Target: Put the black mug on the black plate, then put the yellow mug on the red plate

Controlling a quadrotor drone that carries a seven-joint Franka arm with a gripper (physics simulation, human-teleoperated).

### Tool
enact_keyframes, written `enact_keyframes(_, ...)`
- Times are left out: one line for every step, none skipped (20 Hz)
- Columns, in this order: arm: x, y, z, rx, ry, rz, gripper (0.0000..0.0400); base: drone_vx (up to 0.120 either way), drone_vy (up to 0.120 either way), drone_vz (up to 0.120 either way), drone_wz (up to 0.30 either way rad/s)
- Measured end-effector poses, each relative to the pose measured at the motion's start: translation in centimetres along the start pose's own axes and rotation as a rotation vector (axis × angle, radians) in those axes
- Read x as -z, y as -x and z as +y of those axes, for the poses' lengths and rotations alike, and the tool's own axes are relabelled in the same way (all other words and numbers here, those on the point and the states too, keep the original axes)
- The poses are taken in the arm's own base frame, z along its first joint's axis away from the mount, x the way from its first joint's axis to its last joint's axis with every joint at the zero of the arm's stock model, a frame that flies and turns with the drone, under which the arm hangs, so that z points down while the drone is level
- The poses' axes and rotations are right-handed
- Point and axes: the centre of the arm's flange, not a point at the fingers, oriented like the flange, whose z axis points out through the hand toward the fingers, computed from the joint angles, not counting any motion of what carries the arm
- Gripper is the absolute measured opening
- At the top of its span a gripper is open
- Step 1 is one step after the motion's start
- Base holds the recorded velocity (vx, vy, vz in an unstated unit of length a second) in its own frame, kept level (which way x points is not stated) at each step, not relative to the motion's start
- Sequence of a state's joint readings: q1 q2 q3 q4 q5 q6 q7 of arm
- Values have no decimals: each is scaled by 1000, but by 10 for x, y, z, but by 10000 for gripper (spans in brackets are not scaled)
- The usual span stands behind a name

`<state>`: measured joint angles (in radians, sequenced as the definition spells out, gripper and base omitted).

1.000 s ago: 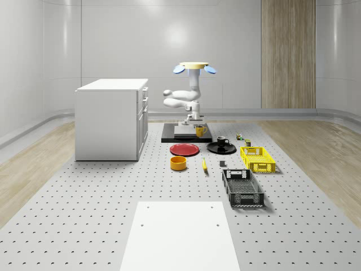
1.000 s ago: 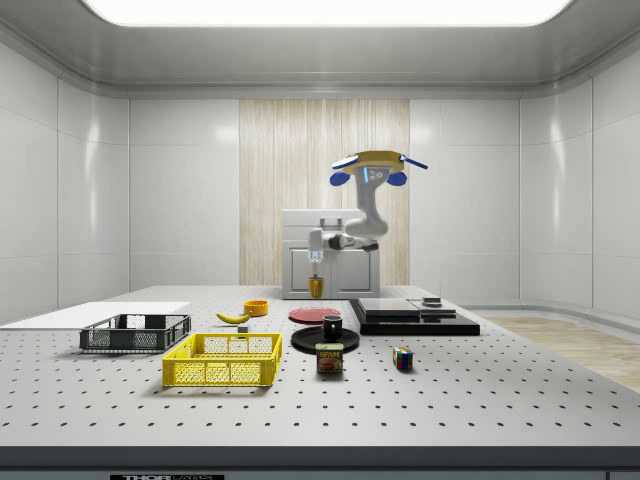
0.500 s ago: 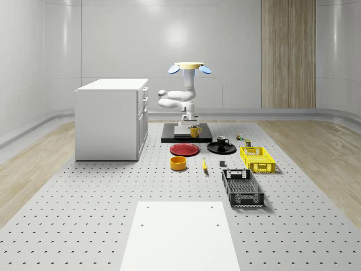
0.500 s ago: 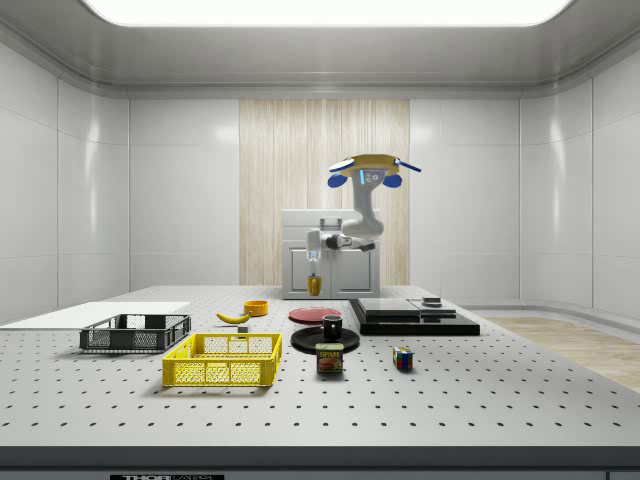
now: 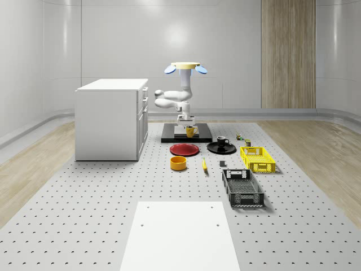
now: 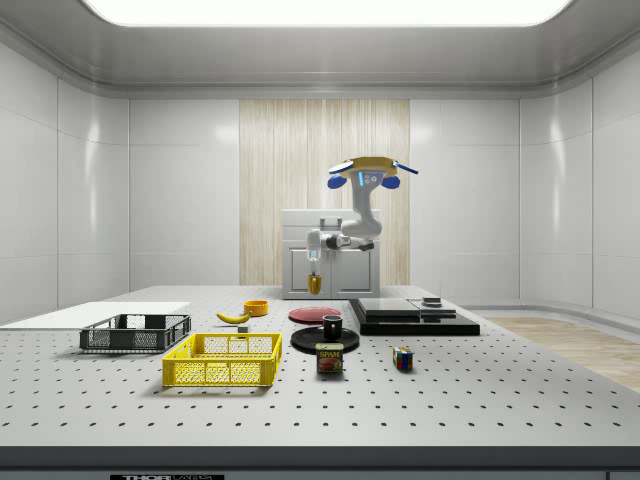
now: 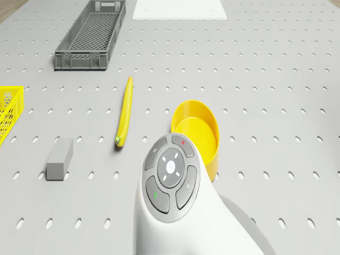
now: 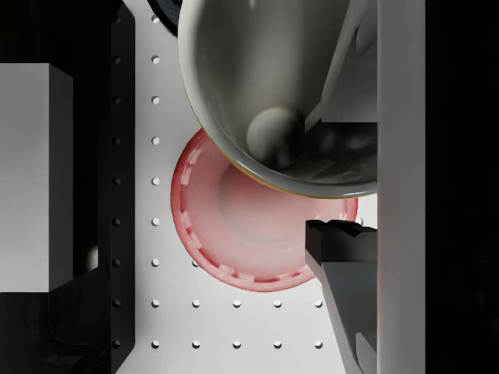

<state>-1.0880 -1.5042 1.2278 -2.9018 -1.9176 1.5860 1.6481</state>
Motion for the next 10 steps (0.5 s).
enact_keyframes(0,-2,2,0,0,0,110,0,0,0,0)
enact_keyframes(0,-5,5,0,0,0,110,0,0,0,0)
enact_keyframes(0,-8,8,0,0,0,110,0,0,0,0)
enact_keyframes(0,-11,11,0,0,0,110,0,0,0,0)
enact_keyframes(0,-14,14,0,0,0,110,0,0,0,0)
enact_keyframes(-1,-18,18,0,0,0,110,0,0,0,0)
enact_keyframes(-2,-21,21,0,0,0,110,0,0,0,0)
enact_keyframes(-4,-23,23,0,0,0,110,0,0,0,0)
enact_keyframes(-7,-26,26,0,0,0,110,0,0,0,0)
enact_keyframes(-10,-28,27,0,0,0,110,0,0,0,0)
